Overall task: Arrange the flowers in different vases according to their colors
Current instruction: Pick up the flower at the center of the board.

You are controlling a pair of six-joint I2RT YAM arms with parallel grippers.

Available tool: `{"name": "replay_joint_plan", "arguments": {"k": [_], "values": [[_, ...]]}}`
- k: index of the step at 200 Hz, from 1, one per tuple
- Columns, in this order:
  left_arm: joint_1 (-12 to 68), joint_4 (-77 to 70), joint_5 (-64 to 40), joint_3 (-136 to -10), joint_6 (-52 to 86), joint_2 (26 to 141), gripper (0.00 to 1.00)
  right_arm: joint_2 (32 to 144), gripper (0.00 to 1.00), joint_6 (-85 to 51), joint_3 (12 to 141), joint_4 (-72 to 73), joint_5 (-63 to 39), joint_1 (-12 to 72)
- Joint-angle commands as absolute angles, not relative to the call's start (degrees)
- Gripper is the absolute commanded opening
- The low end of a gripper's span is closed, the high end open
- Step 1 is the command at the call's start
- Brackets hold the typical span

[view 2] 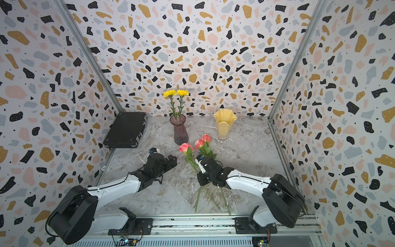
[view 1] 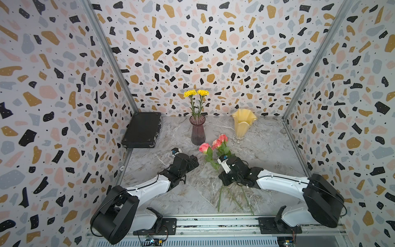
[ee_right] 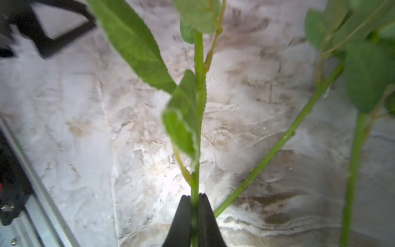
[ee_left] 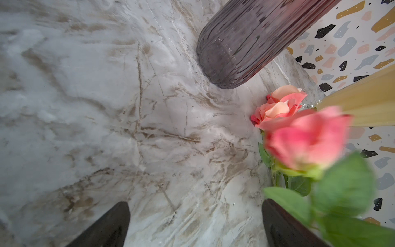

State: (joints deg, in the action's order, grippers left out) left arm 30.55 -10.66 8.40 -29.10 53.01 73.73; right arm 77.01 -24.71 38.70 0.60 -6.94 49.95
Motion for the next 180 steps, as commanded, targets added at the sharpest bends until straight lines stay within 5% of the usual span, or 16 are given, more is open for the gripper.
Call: {"name": "replay_joint_plan", "arguments": {"k": [1,53,104,150,180], "values": [[30.53,-12.14,8.19,-30.89,50.94,73.71,0.99,69.15,0.0,-25.64,33.66,13.05,-3.31,50.27],[33.47,-16.34,7.03,-30.56,46.24,74.52,0.99,54.33,0.0,-24.96,23.39,20.0,11.33,50.27],[50.77,-16.47,21.51,-35.98,53.59,77.93,0.99,43.96,0.0,-25.3,19.24,16.46,27.98,50.27],[51.47,-29.29,13.02,-36.94,34.02,87.23,0.99,39.86,0.0,-23.92,16.36,17.26,35.51,50.22],[51.83,-27.95,21.41,-34.49,34.15,82.77,1.0,40.11,0.0,-22.89,16.55,17.65,35.87,50.27]]}}
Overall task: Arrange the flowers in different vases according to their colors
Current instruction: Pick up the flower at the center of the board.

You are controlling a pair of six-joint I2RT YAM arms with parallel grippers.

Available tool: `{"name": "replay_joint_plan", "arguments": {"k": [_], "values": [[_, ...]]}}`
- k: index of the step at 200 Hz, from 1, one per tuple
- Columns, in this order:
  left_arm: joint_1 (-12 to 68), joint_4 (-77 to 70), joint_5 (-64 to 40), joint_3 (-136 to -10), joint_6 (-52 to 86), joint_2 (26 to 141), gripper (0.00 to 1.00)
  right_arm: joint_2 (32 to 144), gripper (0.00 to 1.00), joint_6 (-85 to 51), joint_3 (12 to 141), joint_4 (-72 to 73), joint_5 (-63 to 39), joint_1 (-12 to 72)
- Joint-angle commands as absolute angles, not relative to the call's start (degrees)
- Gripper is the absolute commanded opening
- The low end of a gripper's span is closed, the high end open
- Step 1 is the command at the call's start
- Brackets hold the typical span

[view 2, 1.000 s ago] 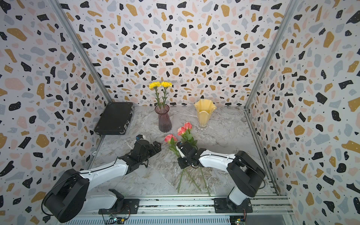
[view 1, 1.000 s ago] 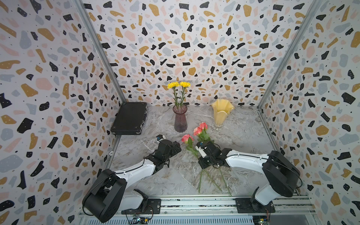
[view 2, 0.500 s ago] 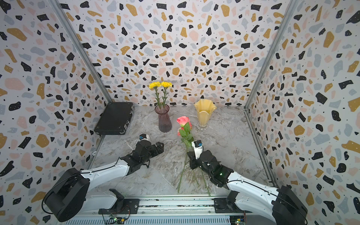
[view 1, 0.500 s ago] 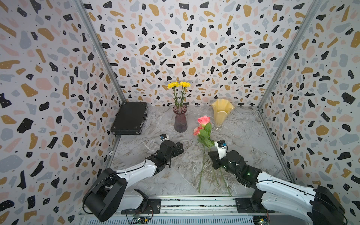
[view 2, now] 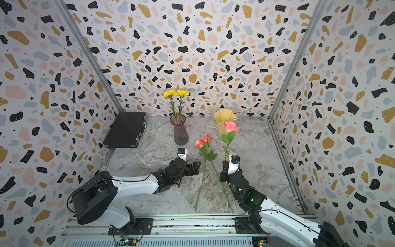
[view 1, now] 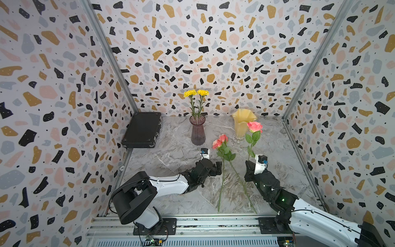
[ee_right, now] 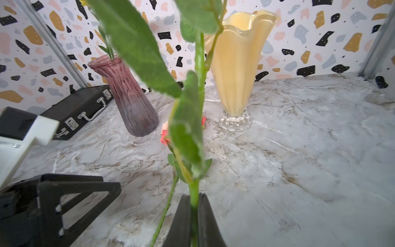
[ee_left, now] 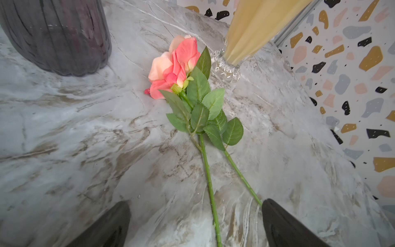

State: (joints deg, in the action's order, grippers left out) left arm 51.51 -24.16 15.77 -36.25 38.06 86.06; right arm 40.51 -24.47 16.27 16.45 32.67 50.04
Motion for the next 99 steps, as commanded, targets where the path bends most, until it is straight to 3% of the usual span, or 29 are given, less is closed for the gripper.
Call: {"name": "replay_joint_plan", "arguments": {"k": [1,64,99], "values": [[51.84,-27.86,21.91,-34.43,34.17,82.65,0.99,40.09,0.0,-22.83,16.54,17.75,35.87,50.27],[51.86,-11.29,33.46,-40.34,38.23,80.13,0.99,40.15,0.0,-20.46,15.21,18.85,38.32,50.27],[51.84,-6.72,37.18,-41.84,39.72,79.6,0.99,36.07,0.0,-25.88,19.31,13.81,34.28,50.27]]}}
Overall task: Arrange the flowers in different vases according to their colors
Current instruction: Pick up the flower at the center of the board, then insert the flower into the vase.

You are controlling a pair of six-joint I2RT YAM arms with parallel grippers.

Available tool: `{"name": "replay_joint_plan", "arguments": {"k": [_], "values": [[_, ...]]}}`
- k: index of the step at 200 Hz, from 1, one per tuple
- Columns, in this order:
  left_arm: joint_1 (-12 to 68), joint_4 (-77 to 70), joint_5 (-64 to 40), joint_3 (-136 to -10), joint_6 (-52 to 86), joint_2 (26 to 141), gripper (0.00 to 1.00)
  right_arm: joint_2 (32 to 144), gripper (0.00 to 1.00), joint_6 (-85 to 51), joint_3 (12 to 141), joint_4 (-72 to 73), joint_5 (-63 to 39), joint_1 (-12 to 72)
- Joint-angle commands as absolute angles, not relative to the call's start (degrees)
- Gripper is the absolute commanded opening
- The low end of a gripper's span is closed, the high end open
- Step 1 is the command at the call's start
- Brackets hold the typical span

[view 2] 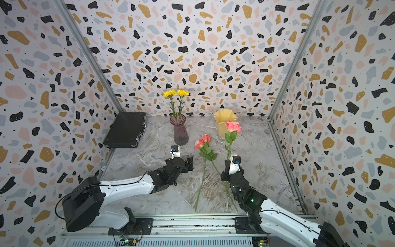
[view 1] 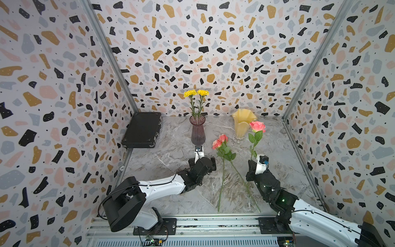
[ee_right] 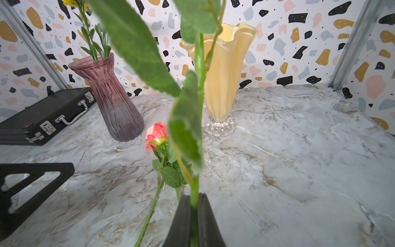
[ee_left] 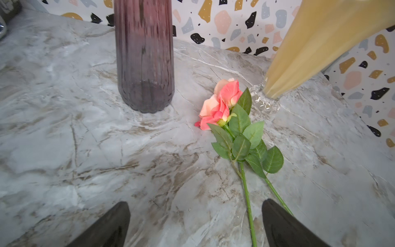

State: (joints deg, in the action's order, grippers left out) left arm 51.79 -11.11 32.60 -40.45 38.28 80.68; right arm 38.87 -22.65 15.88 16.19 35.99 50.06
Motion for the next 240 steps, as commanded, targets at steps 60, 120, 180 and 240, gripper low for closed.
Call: {"name": "replay_joint_plan", "arguments": {"k": [60,120,180,240], "values": [[51.9,-13.03,34.87,-38.15,42.23,78.32,1.0,49.14,0.0,-16.42,35.53,16.27,44.17,50.27],[51.84,-11.09,35.57,-39.99,42.19,79.73,0.99,69.52,0.0,13.41,51.95,47.81,41.91,48.89],[51.82,-10.38,34.89,-41.44,41.98,81.13,0.99,87.82,0.0,5.36,83.14,35.18,31.89,34.19],[51.75,-10.02,33.59,-42.62,42.03,82.43,1.0,104.4,0.0,0.15,98.79,32.65,27.49,24.79]]}}
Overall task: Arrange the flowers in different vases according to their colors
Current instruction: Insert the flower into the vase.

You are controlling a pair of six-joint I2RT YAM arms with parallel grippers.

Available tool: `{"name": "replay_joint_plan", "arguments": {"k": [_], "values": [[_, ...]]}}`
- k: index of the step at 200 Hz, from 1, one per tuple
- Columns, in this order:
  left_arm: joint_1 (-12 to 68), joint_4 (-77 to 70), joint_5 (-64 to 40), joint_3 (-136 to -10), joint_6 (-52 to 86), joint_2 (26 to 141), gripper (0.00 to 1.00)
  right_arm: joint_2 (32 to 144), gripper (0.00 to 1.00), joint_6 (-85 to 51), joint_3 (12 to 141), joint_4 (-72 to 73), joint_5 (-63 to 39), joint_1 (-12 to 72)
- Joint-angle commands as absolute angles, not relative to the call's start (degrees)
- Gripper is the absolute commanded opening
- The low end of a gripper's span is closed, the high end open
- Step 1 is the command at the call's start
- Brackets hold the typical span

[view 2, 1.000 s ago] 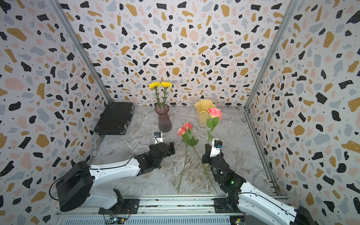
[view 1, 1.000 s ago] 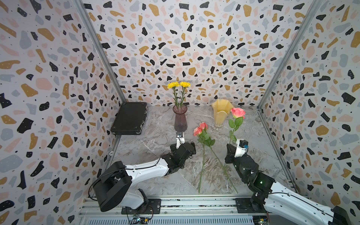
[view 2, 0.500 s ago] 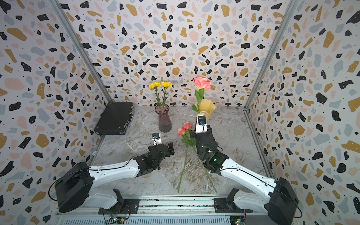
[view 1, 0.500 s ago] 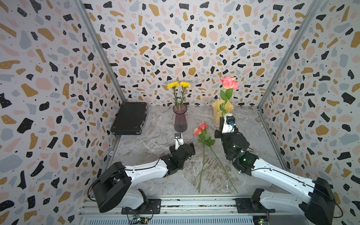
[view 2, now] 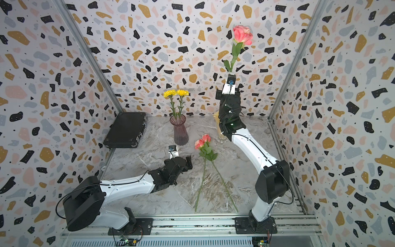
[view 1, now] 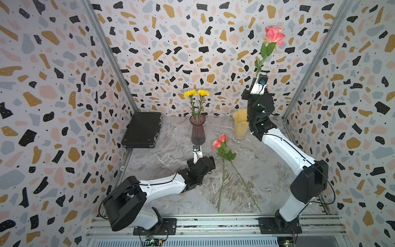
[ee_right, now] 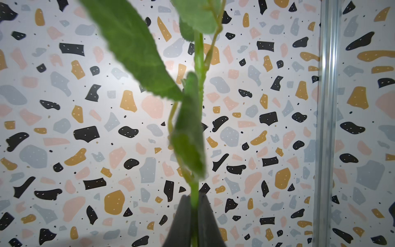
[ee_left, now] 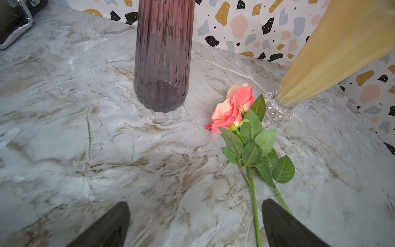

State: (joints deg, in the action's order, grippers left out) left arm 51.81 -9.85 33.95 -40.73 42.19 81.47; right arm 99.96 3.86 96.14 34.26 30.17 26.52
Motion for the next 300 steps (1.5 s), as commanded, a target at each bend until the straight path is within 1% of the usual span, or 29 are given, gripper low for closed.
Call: {"name": "replay_joint_plan", "arguments": {"k": [1,36,80,91,113,140,154,185,206,225,237,266,286,300], "values": [[51.76,-10.02,33.58,-42.62,42.02,82.48,0.99,104.58,0.0,-0.01,98.79,32.67,27.46,24.7],[51.55,-9.4,32.88,-43.15,42.48,82.79,0.99,108.79,0.0,-3.46,95.49,34.64,26.75,23.88],[51.35,-9.07,30.94,-43.76,42.3,83.6,0.99,110.0,0.0,-7.6,92.76,30.81,24.15,23.9],[51.21,-8.71,29.62,-44.03,41.93,83.58,0.99,110.26,0.08,-7.34,92.94,29.68,23.12,23.89],[51.19,-9.81,25.28,-43.97,39.81,83.3,0.99,109.93,0.2,-7.3,95.56,22.78,22.04,23.86],[51.17,-11.36,24.48,-43.66,40.16,84.5,0.99,107.46,0.38,-8.85,96.25,17.67,20.3,23.88],[51.12,-10.59,23.76,-44.4,40.23,85.18,0.99,106.08,0.43,-9.99,97.21,14.12,18.62,23.88],[51.13,-9.16,22.84,-45.04,39.79,84.97,1.0,101.66,0.47,-14.61,98.42,5.55,15.48,23.9],[51.1,-8.38,25.92,-44.13,40.53,83.26,0.99,97.4,0.48,-17.26,97.29,0.59,13.01,23.95],[51.15,-7.14,32.15,-43.04,42.4,81.58,0.99,93.3,0.48,-19.42,93.46,-2.09,10.54,24.08],[51.14,-5.12,36.88,-42.84,44.67,81.12,0.99,90.44,0.48,-20.97,89.15,-5.29,8.96,24.4],[51.06,0.46,46.14,-43.5,47.55,80.49,0.99,83.45,0.48,-20.06,73.71,-3.99,9.15,27.63],[50.82,1.35,48.45,-43.41,49.19,80.37,0.99,80.13,0.5,-19.7,65.76,-6.04,10.87,30.01],[50.71,1.61,48.71,-43.43,49.13,80.29,0.99,78.24,0.52,-20.85,61.0,-7.95,10.17,31.31]]}}
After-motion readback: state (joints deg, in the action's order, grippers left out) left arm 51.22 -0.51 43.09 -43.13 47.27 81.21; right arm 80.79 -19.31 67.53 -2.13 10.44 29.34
